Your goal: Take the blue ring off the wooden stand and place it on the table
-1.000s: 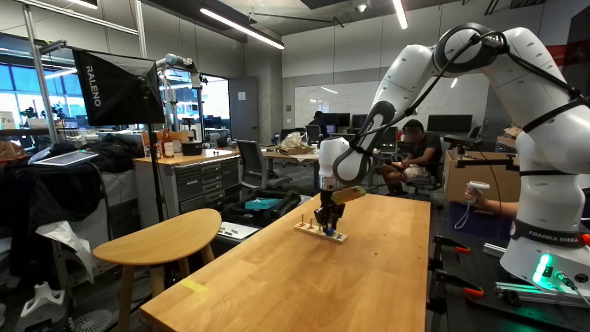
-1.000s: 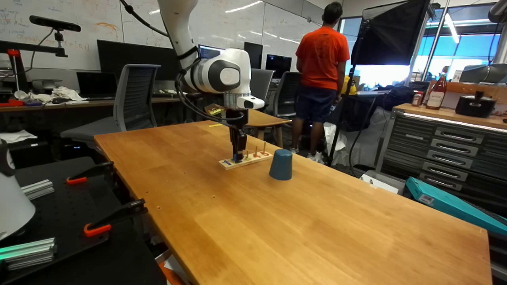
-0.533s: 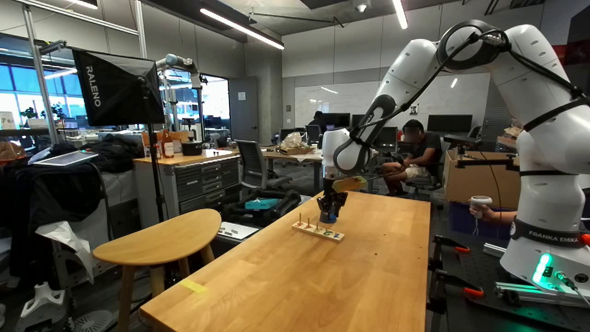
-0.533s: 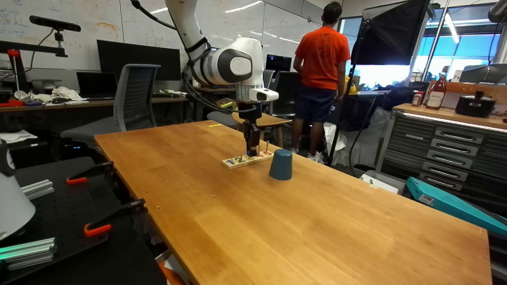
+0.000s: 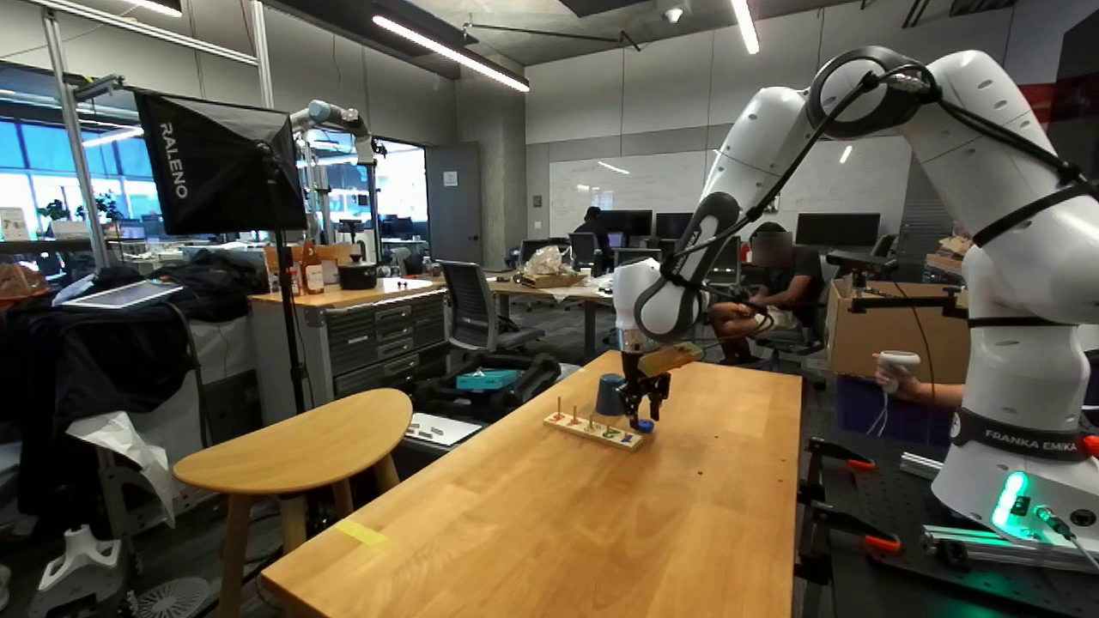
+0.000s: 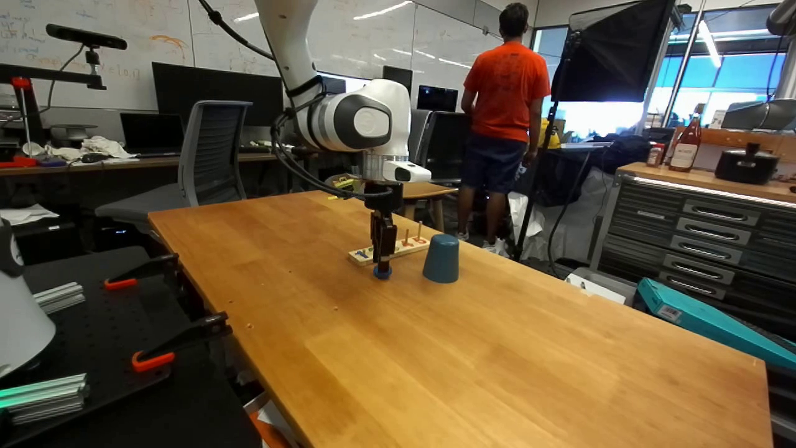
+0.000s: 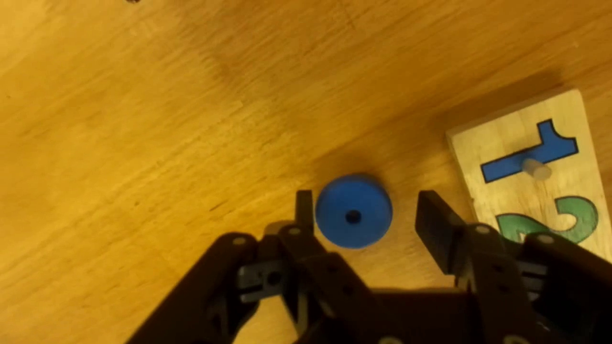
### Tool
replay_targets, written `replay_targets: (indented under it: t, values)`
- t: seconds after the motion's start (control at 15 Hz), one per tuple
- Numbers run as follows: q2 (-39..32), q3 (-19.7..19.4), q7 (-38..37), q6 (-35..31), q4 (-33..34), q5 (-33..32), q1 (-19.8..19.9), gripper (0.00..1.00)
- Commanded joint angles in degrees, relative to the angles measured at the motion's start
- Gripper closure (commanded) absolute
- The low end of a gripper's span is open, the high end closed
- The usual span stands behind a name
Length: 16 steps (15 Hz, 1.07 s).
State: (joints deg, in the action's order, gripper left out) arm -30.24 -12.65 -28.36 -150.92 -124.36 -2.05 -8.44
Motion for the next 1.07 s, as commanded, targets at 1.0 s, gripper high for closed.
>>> replay_targets:
  t: [1.0]
  values:
    - [26.5, 6.7, 22.5, 25.5, 2.4, 1.1, 8.9, 0.00]
